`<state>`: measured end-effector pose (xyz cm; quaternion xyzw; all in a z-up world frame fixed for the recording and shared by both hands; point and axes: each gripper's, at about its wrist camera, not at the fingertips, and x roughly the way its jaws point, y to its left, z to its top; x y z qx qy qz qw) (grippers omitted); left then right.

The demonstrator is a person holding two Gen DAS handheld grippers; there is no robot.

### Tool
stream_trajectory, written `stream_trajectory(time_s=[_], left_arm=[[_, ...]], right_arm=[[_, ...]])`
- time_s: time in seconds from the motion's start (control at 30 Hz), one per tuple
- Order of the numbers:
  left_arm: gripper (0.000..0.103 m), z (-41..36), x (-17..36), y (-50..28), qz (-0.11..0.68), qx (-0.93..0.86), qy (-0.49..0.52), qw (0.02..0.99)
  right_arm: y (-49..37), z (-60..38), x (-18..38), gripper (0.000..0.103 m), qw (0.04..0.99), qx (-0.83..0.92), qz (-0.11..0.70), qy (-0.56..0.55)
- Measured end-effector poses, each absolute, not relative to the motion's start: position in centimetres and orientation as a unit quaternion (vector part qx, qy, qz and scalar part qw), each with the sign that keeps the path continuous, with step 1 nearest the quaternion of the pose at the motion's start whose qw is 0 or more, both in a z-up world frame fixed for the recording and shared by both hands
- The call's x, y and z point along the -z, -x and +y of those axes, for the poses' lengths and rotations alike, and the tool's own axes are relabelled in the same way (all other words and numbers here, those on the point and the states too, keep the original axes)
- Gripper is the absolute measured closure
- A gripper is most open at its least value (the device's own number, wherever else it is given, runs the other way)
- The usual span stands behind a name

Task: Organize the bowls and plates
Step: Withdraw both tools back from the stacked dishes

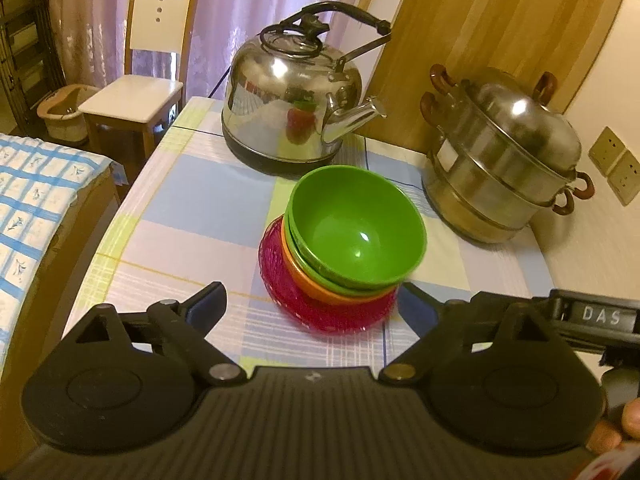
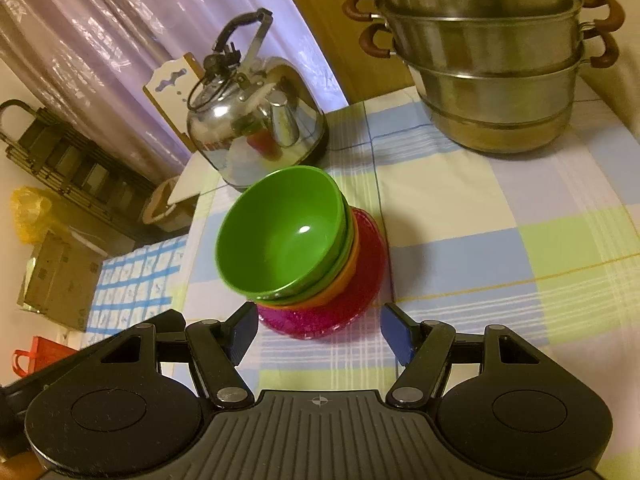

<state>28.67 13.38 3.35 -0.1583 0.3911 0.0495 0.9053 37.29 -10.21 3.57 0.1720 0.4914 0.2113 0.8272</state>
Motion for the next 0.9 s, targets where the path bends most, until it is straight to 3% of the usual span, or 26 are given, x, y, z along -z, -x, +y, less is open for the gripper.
stream_trajectory(time_s=[0.57,0.9], left_arm=[[0.012,10.1,-5.0,-20.5,0.34,-0.066,0.107,0.932],[0.011,7.4,-5.4,-14.7,0.297,-0.061,0.065,0.951]], right_arm=[[-29.5,-12.9,-5.5,0.035,0.85,-0.218,0.453,-0.157],[-23.6,-14.4,-5.9,0.035,0.89,-0.218,0.384,-0.114]])
